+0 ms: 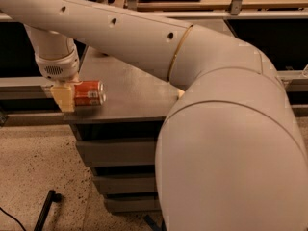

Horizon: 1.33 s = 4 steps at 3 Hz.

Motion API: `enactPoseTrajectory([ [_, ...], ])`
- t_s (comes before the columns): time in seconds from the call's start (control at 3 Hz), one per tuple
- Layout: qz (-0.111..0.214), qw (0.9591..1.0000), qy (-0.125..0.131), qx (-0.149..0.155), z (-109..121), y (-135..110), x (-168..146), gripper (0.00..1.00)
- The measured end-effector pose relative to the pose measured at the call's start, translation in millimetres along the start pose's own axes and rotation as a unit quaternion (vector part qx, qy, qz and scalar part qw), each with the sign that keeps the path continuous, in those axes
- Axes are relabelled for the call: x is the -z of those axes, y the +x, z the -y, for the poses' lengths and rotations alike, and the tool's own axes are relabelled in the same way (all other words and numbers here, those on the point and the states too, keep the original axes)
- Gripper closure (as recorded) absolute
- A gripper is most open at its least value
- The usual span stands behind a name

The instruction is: Place coke can upright

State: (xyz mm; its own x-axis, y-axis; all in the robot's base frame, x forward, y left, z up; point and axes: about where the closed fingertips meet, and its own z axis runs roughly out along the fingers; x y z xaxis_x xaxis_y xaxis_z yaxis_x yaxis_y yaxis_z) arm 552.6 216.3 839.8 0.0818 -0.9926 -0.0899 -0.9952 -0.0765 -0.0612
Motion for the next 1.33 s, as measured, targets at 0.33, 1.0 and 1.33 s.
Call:
enactPoseTrajectory([
  [0.33, 0.022, 0.9995, 0.022, -0.008, 7, 11, 25, 1.00],
  [1.0, 0.115, 0.9904, 0.072, -0.026, 7, 46, 66, 1.00],
  [1.33, 0.177, 0.9799, 0.090, -0.025, 16, 58, 76, 1.00],
])
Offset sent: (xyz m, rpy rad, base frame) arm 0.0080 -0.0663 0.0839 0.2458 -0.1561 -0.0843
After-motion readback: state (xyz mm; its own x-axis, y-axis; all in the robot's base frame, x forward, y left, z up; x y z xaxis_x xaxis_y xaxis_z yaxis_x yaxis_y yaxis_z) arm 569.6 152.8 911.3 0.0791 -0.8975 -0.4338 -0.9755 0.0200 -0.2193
